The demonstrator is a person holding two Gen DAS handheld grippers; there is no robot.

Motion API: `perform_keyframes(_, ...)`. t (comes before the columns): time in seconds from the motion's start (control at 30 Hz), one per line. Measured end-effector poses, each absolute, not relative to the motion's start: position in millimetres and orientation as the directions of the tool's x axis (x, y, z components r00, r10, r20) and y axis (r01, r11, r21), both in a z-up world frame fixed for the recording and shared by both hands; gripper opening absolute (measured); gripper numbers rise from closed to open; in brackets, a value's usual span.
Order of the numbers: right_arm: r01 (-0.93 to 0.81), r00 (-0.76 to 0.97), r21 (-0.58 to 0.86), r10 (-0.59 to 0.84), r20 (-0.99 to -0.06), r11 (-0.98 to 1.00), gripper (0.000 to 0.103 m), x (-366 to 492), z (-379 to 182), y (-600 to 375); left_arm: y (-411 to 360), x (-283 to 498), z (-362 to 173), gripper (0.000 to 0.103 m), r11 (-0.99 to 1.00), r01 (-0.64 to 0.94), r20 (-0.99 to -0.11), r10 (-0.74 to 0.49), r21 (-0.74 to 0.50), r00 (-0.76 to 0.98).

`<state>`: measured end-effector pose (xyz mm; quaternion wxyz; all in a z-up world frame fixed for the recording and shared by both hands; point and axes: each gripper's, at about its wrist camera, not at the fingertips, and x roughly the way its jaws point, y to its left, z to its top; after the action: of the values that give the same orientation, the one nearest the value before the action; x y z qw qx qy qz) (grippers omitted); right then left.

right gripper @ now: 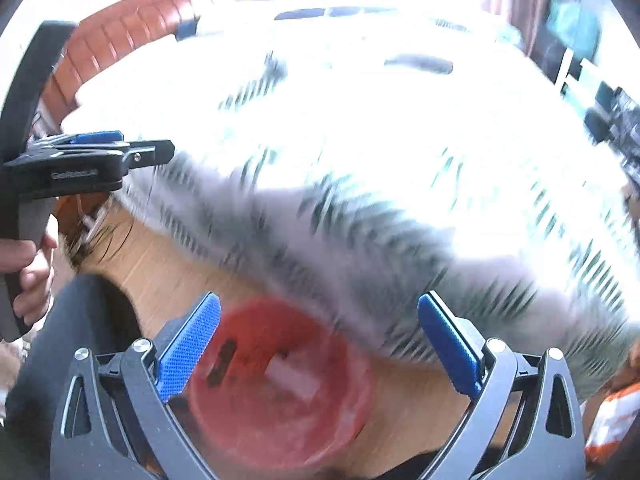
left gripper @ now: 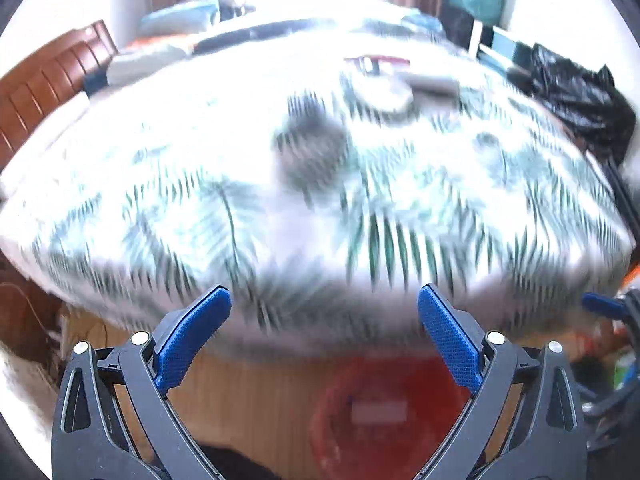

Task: Collect trash
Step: 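Raise both tools back over the bed, then grasp the white printed bag with the left tool while the right tool grasps the white plastic lid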

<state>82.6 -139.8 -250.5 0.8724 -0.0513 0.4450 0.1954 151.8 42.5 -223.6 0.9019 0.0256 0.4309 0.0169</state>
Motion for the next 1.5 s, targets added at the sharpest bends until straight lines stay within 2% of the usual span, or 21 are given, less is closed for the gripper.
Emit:
perform_keyframes(0.13,-0.372,0.620,0.048,0.287,-0.731,0.927,0.098,116,-215,-146,45,192,-201,0.097,0.997,-0.026,-0.738,0.073,0.075,0.671)
perform_keyframes(0.37,-0.352,0.650,0.048,0.281,-0.706,0.935,0.098,177,-192,-145,41,261,-198,0.097,0.998,-0.031,-0.730,0.062,0.056,0.681)
perform_keyframes(0.63,-0.359,0.642,0.054,0.288,-0.710,0.932,0.098,206,-205,-139,38,332,-218,0.097,0.998,-0.051,-0.739,0.070,0.049,0.670)
perform_keyframes(0.9,-0.355,0.626,0.064,0.288,-0.725,0.933,0.098,242,-219,-138,37,380,-238,0.097,0.992,-0.062,-0.753,0.124,0.110,0.646)
perform_keyframes(1.5,-0.352,0.615,0.069,0.287,-0.735,0.933,0.098,366,-245,-81,65,388,-253,0.097,0.993,-0.042,-0.767,0.112,0.111,0.631)
